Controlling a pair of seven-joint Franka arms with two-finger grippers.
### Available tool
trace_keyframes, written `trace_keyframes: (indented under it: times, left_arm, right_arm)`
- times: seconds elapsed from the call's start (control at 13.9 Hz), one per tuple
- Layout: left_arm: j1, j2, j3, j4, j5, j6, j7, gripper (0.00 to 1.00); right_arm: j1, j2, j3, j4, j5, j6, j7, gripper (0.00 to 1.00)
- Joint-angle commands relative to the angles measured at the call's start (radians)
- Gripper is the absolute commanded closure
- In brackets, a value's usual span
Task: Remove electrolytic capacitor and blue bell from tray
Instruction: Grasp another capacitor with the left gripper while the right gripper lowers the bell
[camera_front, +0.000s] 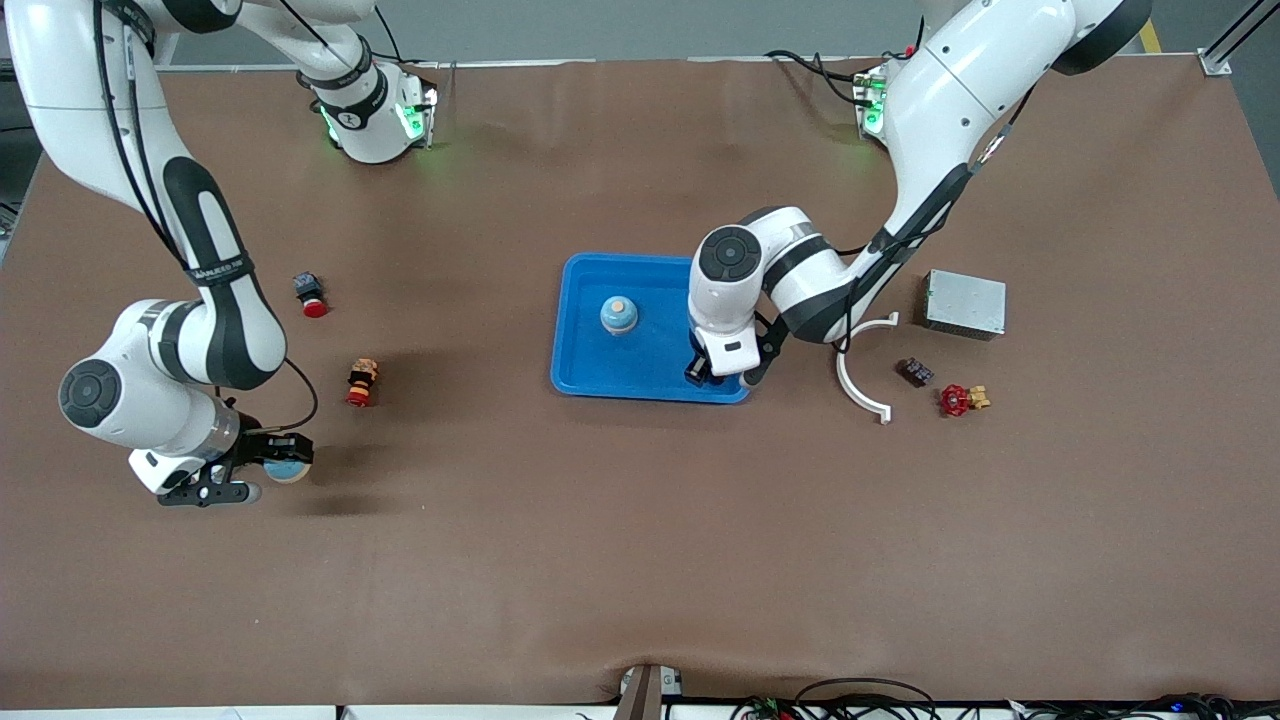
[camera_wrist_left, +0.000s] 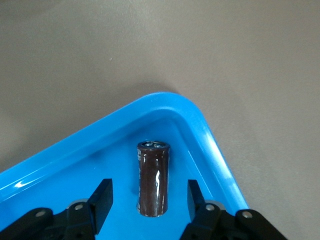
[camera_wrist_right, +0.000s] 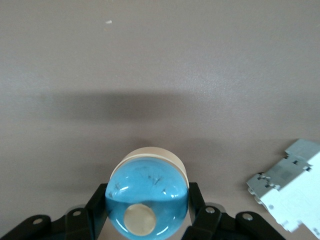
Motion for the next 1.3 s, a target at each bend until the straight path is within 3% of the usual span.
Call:
trace_keyframes:
  times: [0.0,0.29,0.58,0.79,1.01,1.08,1.15,1.22]
  left_arm:
    - [-0.018,0.023,0.008,0.017,0.035,0.008,-0.028,0.33]
    - [-0.018,0.042,0.011,0.017,0.037,0.011,-0.028,0.41]
    - [-0.017,0.045,0.011,0.009,0.04,0.011,-0.028,0.8]
    - [-0.009,0.037,0.011,-0.002,0.042,-0.001,-0.019,1.0]
    - [0.002,-0.005,0.008,0.007,0.04,-0.063,-0.016,1.0]
    - [0.005,-0.027,0.005,0.011,0.039,-0.089,-0.015,1.0]
    - [0.005,-0.044,0.004,0.014,0.032,-0.127,-0.009,1.0]
    - [0.005,-0.061,0.002,0.02,0.029,-0.164,0.005,1.0]
  right_arm:
    - [-0.034,0.024,0.02,0.001,0.033,0.028,-0.036,1.0]
    - [-0.046,0.053,0.02,0.001,0.033,0.041,-0.036,1.0]
    - [-0.063,0.072,0.021,0.001,0.035,0.046,-0.035,1.0]
    - [-0.066,0.077,0.021,-0.001,0.038,0.048,-0.033,1.0]
    - [-0.066,0.084,0.021,-0.001,0.063,0.046,-0.035,1.0]
    - [-0.066,0.086,0.021,0.001,0.064,0.048,-0.033,0.82]
    - [-0.065,0.084,0.021,0.001,0.066,0.048,-0.029,0.09]
    - [-0.063,0.083,0.02,0.001,0.066,0.046,-0.029,0.0]
